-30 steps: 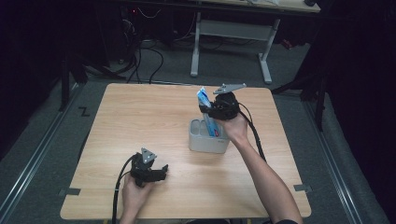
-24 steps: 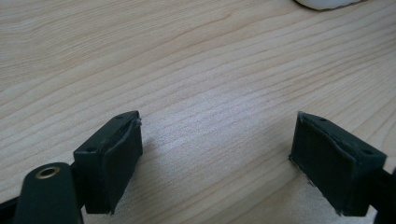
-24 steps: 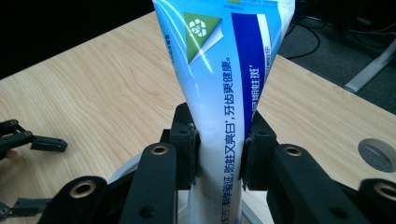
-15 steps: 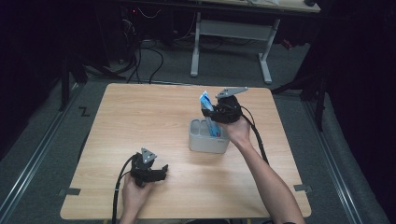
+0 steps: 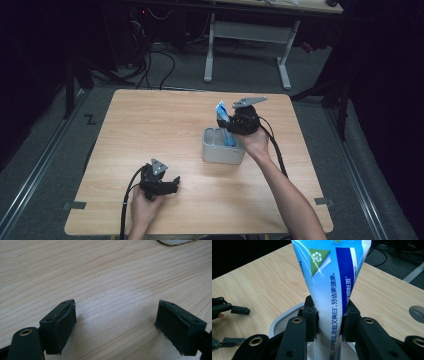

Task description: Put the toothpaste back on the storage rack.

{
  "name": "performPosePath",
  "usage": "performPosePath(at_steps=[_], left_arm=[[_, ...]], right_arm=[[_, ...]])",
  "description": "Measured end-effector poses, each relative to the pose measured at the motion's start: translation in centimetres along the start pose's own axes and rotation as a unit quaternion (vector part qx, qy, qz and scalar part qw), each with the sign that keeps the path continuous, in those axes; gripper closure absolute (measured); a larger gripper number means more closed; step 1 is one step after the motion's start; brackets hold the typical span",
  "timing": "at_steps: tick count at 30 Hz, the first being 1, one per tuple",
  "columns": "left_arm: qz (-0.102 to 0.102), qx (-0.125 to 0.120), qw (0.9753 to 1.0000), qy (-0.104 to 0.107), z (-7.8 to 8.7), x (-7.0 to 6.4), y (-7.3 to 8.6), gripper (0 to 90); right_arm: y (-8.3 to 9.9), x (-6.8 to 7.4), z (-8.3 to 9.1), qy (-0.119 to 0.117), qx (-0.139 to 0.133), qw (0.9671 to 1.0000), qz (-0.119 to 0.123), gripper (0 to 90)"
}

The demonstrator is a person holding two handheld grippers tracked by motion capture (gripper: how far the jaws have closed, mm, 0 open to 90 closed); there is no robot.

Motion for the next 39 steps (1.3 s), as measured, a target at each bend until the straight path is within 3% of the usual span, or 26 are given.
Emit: performPosePath(at_steps=[11, 23, 31, 39], left_arm=[[0.000, 0.000, 1.0000, 0.000, 0.0, 0.0, 0.0, 17.1], [0.000, 0.000, 1.0000, 0.000, 0.0, 0.0, 0.0, 17.1], [0.000, 0.000, 1.0000, 0.000, 0.0, 0.0, 0.0, 17.1], [0.001, -0.001, 1.0000, 0.000, 0.0, 0.0, 0.0, 17.1]], right_arm=[[0.1, 0.9, 0.2, 0.001, 0.003, 0.9996, 0.027, 70.3], [0.5, 1.1, 0.3, 0.002, -0.002, 0.9995, 0.030, 69.9], [1.7, 0.8, -0.2, -0.001, 0.016, 0.9997, 0.019, 69.7], [2.2, 1.0, -0.8, -0.002, 0.031, 0.9992, 0.027, 69.0]])
Point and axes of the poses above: each handheld gripper's, and its own axes: z roughly backward along the jaws, y roughly out of its underside, x roughly to its left, the point moved 9 cm from there along -z, roughly forward along the jaws, and after that the axes turned 2 degrees about y, right-handed, at the moved point
